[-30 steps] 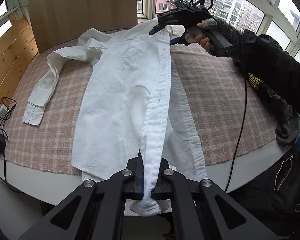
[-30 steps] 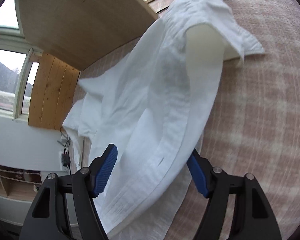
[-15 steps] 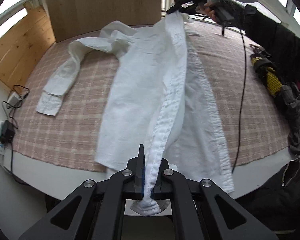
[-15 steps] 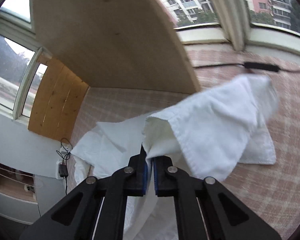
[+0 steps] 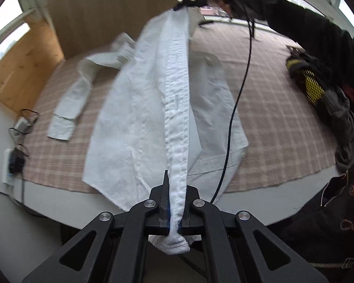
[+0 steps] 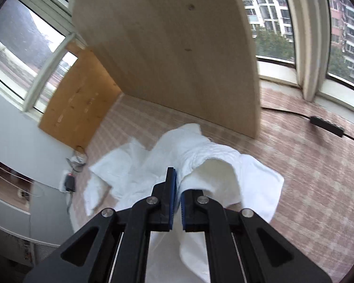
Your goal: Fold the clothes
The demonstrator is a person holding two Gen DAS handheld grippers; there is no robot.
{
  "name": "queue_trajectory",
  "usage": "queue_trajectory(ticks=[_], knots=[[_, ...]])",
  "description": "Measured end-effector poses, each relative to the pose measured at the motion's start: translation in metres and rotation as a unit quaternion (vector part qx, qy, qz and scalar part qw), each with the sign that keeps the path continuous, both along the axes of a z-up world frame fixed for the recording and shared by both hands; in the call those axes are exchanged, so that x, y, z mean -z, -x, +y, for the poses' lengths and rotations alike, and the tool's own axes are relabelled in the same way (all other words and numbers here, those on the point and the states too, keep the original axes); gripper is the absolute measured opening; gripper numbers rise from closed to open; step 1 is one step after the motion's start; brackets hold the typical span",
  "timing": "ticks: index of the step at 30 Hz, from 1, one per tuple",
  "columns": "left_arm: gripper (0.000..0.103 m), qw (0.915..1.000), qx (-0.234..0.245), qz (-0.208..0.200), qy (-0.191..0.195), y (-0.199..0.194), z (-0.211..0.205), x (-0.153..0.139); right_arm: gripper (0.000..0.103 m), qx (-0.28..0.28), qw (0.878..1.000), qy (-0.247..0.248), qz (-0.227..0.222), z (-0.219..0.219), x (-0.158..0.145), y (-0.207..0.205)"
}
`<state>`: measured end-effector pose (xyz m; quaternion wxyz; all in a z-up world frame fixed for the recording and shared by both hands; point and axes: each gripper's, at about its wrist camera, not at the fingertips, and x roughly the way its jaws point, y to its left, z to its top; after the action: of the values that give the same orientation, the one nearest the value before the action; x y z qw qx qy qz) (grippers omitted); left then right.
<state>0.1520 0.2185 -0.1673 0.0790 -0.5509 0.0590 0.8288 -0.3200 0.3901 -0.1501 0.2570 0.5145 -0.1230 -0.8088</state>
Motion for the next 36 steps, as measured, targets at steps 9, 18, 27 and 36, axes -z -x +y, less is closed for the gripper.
queue_trajectory(ticks=[9,18,27,36], knots=[[0.003,0.9982,-0.011,-0.056,-0.019,0.018,-0.002,0.050,0.017,-0.071,0.995,-0.066,0.023,-0.032,-0.014,0.006],[0.003,0.9960,-0.031,-0.070,-0.047,0.027,-0.033,0.049,0.051,-0.126,0.981,-0.148,-0.030,-0.019,0.010,-0.056],[0.003,0.9977,0.025,-0.064,0.001,0.034,-0.032,0.014,0.037,-0.290,0.950,-0.018,-0.111,-0.040,-0.002,-0.265],[0.004,0.9965,0.050,-0.063,0.023,0.038,-0.044,0.009,0.038,-0.341,0.933,-0.108,-0.034,-0.109,0.024,-0.342]])
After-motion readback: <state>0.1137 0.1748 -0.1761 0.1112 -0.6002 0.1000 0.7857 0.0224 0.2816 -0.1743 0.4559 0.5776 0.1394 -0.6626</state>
